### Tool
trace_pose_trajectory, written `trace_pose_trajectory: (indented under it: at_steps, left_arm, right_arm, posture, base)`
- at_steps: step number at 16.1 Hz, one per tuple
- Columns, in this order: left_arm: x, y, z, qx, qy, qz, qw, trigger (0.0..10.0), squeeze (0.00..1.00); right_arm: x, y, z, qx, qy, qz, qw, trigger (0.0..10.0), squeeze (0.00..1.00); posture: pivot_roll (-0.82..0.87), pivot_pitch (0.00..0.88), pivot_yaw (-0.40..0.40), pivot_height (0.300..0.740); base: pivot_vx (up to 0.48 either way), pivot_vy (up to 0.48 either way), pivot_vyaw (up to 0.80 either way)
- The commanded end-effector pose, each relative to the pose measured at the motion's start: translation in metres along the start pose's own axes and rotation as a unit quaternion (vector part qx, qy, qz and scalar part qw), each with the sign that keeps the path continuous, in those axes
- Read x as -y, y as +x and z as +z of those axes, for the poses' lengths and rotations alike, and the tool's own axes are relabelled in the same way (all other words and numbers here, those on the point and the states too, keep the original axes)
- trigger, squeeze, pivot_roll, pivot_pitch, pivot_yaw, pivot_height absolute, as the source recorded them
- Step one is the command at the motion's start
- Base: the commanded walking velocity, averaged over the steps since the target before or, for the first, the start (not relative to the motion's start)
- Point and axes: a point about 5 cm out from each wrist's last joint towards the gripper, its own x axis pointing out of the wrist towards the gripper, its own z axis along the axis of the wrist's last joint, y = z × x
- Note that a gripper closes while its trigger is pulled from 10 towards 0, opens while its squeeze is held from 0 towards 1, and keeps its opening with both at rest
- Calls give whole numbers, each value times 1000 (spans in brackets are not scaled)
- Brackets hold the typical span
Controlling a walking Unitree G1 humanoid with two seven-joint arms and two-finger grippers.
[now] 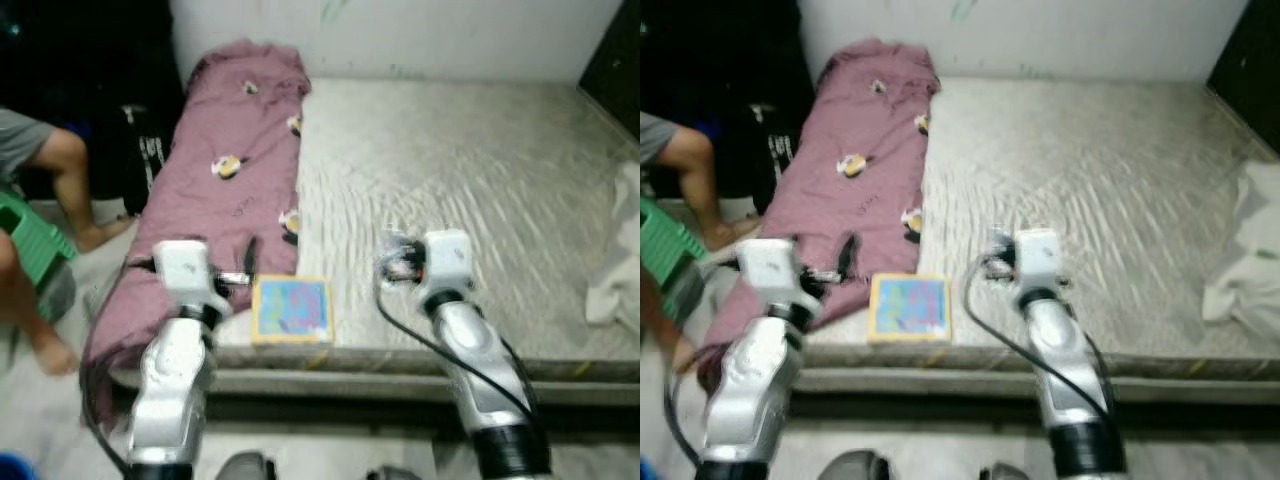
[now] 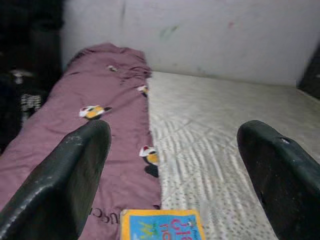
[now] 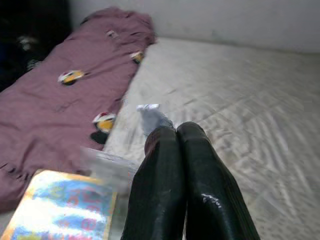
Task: Clean up the room
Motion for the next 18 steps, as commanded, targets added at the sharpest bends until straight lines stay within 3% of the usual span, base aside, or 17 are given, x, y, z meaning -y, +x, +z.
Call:
trace_pose_trajectory:
  at_steps: [1, 11, 14, 18]
  left_arm:
    - [-8, 0, 3, 3, 8, 12, 1000, 10000, 0]
    - [-13, 4, 8, 17, 17, 34, 999, 10000, 0]
    - [-18, 7, 18, 29, 38, 50, 998, 10000, 0]
    - [-30, 2, 15, 25, 51, 72, 996, 10000, 0]
  right_arm:
    - [-8, 1, 4, 6, 5, 11, 1000, 10000, 0]
    - [-9, 4, 5, 10, 4, 27, 1000, 10000, 0]
    - [-9, 6, 13, 28, -1, 34, 999, 10000, 0]
    - [-9, 5, 15, 37, -19, 47, 998, 10000, 0]
  posture:
    - [20, 0, -27, 740]
    - [22, 0, -31, 740]
    - [25, 0, -24, 740]
    - [19, 0, -20, 740]
  base:
    - [0, 480, 0]
    - [0, 462, 0]
    - [0, 0, 0]
    - [0, 0, 200]
